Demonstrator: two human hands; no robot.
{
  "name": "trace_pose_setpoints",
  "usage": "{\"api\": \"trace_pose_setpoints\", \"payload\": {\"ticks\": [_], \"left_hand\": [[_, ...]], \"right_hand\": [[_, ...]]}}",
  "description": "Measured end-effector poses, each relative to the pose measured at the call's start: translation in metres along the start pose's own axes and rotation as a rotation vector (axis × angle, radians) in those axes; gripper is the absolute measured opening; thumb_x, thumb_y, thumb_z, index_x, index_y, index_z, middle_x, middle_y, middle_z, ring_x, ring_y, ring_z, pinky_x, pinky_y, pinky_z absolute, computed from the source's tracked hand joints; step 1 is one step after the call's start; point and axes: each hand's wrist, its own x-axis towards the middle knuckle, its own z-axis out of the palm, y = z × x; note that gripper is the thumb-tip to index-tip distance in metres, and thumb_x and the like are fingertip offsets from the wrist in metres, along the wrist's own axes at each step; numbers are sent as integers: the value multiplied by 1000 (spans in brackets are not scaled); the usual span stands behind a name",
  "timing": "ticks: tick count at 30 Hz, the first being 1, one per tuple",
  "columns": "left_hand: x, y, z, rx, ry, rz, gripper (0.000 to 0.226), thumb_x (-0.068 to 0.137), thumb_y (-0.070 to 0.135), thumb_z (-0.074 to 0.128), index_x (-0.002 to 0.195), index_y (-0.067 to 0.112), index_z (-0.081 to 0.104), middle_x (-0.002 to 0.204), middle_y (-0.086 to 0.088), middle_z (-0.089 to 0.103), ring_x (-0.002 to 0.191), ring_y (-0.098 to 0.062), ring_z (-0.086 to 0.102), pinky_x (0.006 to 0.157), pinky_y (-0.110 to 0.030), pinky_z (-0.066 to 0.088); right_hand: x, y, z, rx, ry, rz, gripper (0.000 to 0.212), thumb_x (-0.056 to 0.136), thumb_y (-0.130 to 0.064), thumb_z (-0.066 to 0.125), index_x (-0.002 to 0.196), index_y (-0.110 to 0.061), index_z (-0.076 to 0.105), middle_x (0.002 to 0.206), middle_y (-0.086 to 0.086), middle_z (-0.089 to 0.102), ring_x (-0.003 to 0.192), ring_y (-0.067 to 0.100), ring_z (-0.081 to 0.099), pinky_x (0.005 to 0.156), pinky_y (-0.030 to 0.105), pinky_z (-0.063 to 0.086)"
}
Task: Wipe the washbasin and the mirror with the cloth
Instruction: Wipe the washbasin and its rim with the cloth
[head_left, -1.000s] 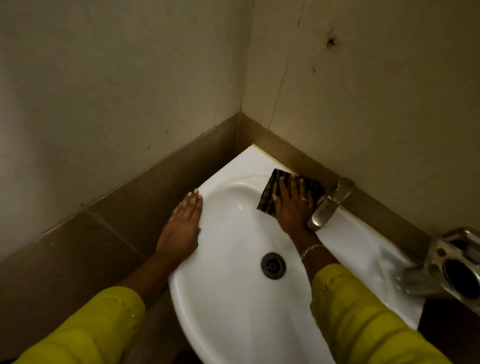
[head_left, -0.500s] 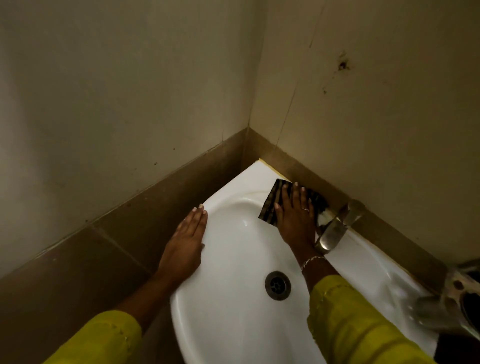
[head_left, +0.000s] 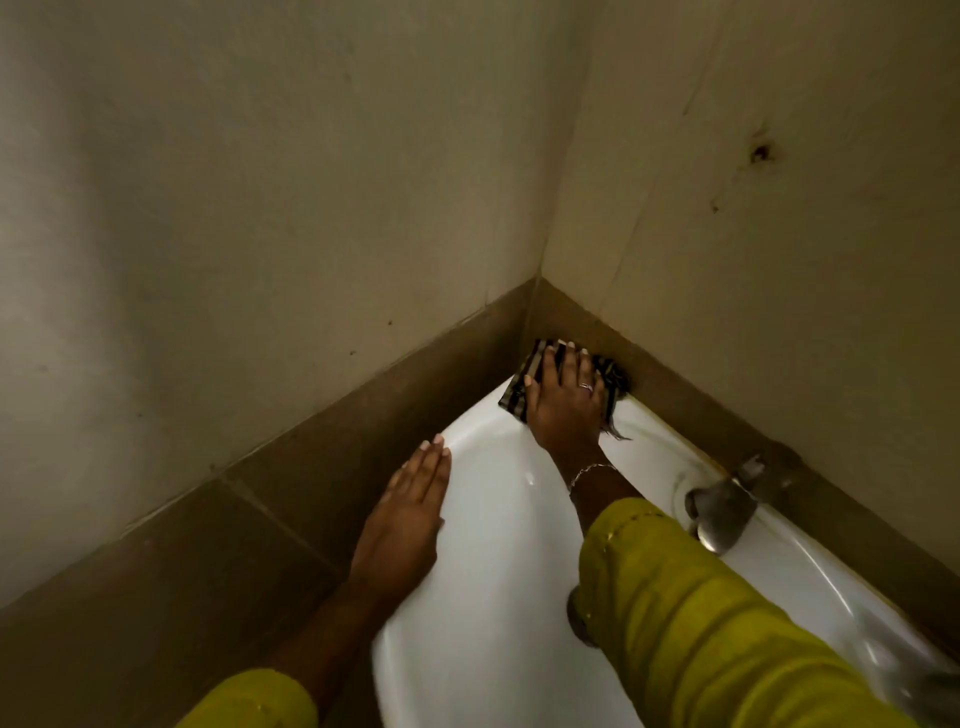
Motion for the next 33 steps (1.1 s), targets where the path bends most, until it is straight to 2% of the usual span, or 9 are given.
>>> {"api": "trace_pose_setpoints", "payload": {"ticks": [4, 7, 9, 13, 17, 22, 27, 29, 33], "left_hand": [[-1, 1, -1, -4, 4, -3, 90, 46, 14, 85, 127, 2, 48, 131, -13, 54, 121, -23, 47, 94, -37, 37], [-1, 1, -2, 11, -7, -5, 89, 45, 14, 85, 126, 2, 49, 131, -13, 55, 118, -25, 53, 94, -36, 38], [0, 1, -2, 9, -9, -8, 90, 46, 13, 85, 127, 2, 47, 132, -14, 53, 119, -26, 53, 93, -38, 39], [-1, 1, -3, 7, -20, -17, 90, 46, 14, 85, 127, 3, 47, 132, -13, 53, 119, -26, 53, 93, -40, 40], [-1, 0, -1, -24, -25, -23, 87, 52, 10, 82, 130, 1, 44, 136, -15, 49, 122, -29, 49, 95, -46, 36], [-2, 1, -3, -198, -6, -12, 74, 82, 6, 56, 142, 7, 12, 149, -3, 4, 139, -22, 4, 111, -35, 3], [-2, 2, -4, -231, -9, -2, 73, 87, 8, 50, 143, 10, 3, 147, 1, -8, 137, -16, -8, 110, -26, -4], [-1, 1, -2, -213, -1, -12, 74, 84, 6, 54, 142, 8, 8, 150, -2, 0, 138, -18, -2, 111, -30, 0], [-1, -2, 2, -152, -33, -21, 80, 68, 1, 70, 137, 0, 31, 145, -16, 33, 133, -33, 33, 105, -46, 20]], "right_hand": [[14, -14, 2, 16, -39, -115, 72, 84, -47, 6, 140, -13, 37, 151, 19, 26, 140, 36, 18, 111, 52, 13], [12, -6, 0, 18, -15, -185, 82, 78, -54, -3, 142, -19, 34, 153, 15, 23, 142, 34, 13, 112, 50, 11], [7, 3, -1, -7, -29, -192, 80, 78, -55, -2, 143, -23, 31, 153, 12, 25, 141, 33, 17, 111, 50, 14], [-13, 18, -4, -19, -13, -57, 67, 93, -53, 6, 133, -19, 48, 134, 17, 52, 124, 38, 48, 98, 57, 36], [-44, 44, -5, -47, 5, 39, 74, 92, -53, -2, 133, -17, 49, 135, 18, 51, 124, 39, 48, 96, 59, 36], [-83, 77, 2, -50, 84, 163, 70, 94, -53, 0, 134, -14, 42, 133, 23, 51, 120, 45, 49, 93, 65, 36], [-98, 75, 3, -58, 107, 196, 67, 94, -49, -1, 133, -11, 38, 129, 26, 53, 118, 47, 49, 96, 63, 34], [-92, 68, 2, -51, 93, 235, 74, 94, -50, -2, 131, -9, 47, 130, 26, 53, 119, 47, 49, 95, 63, 35], [-67, 50, 1, -70, 110, 206, 76, 94, -50, -4, 133, -11, 47, 136, 24, 48, 124, 44, 45, 97, 61, 35]]}}
